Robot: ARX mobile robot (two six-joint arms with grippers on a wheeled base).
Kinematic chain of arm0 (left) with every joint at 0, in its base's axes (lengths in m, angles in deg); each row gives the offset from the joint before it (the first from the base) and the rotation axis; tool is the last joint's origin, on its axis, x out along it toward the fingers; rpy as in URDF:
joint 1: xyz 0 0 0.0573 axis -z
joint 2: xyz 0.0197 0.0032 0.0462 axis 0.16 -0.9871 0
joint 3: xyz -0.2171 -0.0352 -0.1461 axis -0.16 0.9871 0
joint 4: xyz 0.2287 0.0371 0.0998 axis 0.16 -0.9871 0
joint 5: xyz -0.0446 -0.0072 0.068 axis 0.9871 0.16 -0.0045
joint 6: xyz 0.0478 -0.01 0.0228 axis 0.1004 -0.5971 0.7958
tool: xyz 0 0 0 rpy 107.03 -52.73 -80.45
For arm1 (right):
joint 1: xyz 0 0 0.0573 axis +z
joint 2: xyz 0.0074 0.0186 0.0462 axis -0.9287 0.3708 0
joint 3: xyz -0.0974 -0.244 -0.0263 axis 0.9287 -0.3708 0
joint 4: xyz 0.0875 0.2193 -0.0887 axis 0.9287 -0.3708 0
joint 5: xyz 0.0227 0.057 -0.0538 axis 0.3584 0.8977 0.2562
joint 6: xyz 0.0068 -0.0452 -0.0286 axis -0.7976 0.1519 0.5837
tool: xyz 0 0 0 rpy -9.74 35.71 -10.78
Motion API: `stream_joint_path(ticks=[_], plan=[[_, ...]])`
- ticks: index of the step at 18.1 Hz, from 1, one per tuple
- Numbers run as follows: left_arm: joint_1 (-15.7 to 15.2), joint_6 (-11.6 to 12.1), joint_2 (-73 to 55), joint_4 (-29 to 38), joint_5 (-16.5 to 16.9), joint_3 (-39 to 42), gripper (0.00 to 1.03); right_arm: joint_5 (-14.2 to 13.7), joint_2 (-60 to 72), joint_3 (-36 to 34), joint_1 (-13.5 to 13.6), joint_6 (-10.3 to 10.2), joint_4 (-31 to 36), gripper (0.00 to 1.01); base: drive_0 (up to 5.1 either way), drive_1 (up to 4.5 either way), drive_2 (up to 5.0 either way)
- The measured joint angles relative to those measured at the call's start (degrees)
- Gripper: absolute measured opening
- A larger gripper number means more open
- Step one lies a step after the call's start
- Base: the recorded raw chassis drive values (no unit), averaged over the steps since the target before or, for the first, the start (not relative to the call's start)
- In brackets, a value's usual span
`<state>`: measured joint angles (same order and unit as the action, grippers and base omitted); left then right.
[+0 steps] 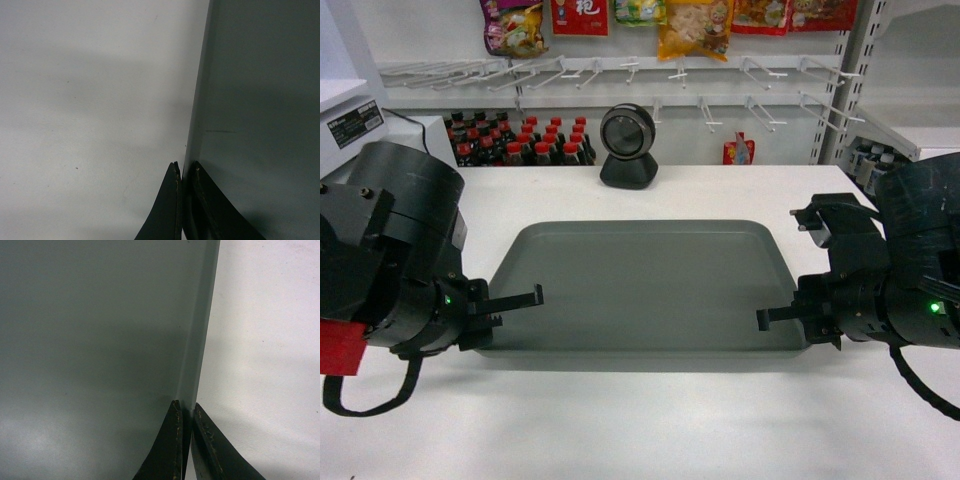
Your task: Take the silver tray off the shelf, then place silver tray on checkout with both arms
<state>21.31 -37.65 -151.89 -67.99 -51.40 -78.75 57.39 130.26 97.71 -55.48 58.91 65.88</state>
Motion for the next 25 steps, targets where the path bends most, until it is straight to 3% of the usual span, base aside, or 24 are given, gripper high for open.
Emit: stream_joint_path(ticks=[1, 3, 6, 7, 8, 9, 10, 11, 13, 15, 20, 21, 22, 23, 24, 25], plan=[[0.0, -0.28, -0.74, -0.66, 0.11, -0.76, 0.03, -0.48, 0.61, 1.09, 0.02, 0.87, -1.01, 0.04, -0.1, 4.02, -4.3], [0.13, -0.55, -1.14, -0.37, 0.15, -2.12, 0.19, 0.04, 0.63, 1.27, 0.02, 3.89, -0.46, 0.22, 0.0, 0.0, 0.0], [1.2, -0.09, 1.66, 1.14, 1.22, -1.38, 0.44, 1.4, -2.56, -1.18, -0.83, 4.37, 4.2, 0.48, 0.0, 0.0, 0.0], [1.88, 0.59, 5.42, 3.39, -0.35, 0.33, 0.54, 1.53, -5.16, -1.9, -0.83, 4.39, 4.39, 0.57, 0.0, 0.0, 0.0], [3.15, 2.19, 11.3, 7.63, -0.92, 3.1, 0.63, -1.27, -5.64, -3.15, -0.72, 4.07, 14.53, 0.59, 0.0, 0.0, 0.0], [5.64, 5.51, 18.88, 16.5, -3.21, 7.21, 0.66, -8.09, -5.11, -5.97, -0.85, 3.85, 27.39, 0.5, 0.0, 0.0, 0.0], [7.21, 10.82, 29.48, 30.8, -2.6, 13.62, 0.53, -13.27, -5.88, -13.62, -1.22, 3.8, 38.97, 0.37, 0.0, 0.0, 0.0], [5.97, 14.95, 35.1, 38.58, -1.64, 18.69, 0.42, -13.7, -7.78, -21.38, -2.45, 3.8, 44.98, 0.25, 0.0, 0.0, 0.0], [0.72, 17.88, 39.47, 42.29, -0.52, 29.29, 0.19, -13.51, -16.87, -28.96, -5.42, 3.52, 48.7, 0.02, 0.0, 0.0, 0.0], [-0.66, 19.17, 43.21, 41.86, 3.5, 36.85, 0.02, -10.91, -24.7, -36.3, -5.7, 3.23, 48.87, 0.02, 0.0, 0.0, 0.0], [-5.49, 19.17, 56.68, 38.73, 7.61, 45.97, 0.01, -8.63, -41.09, -47.87, -8.37, 3.19, 47.84, 0.02, 0.0, 0.0, 0.0], [-6.23, 19.17, 59.52, 38.1, 8.11, 46.75, 0.01, -8.28, -44.04, -49.62, -9.05, 3.17, 46.01, 0.02, 0.0, 0.0, 0.0], [-6.97, 19.17, 62.55, 36.68, 8.74, 47.74, 0.01, -5.29, -47.19, -51.08, -11.5, 3.17, 43.93, 0.02, 0.0, 0.0, 0.0], [-7.5, 19.17, 64.5, 35.89, 9.2, 49.05, 0.01, -5.14, -51.01, -52.26, -12.9, 3.08, 41.7, 0.02, 0.0, 0.0, 0.0], [-10.21, 19.21, 64.46, 38.25, 13.05, 51.28, 0.01, -4.9, -55.91, -52.74, -12.74, 3.02, 36.09, 0.02, 0.0, 0.0, 0.0], [-11.89, 19.19, 66.05, 35.65, 13.7, 52.63, 0.01, -4.48, -61.05, -53.13, -12.74, 3.02, 31.74, 0.02, 0.0, 0.0, 0.0]])
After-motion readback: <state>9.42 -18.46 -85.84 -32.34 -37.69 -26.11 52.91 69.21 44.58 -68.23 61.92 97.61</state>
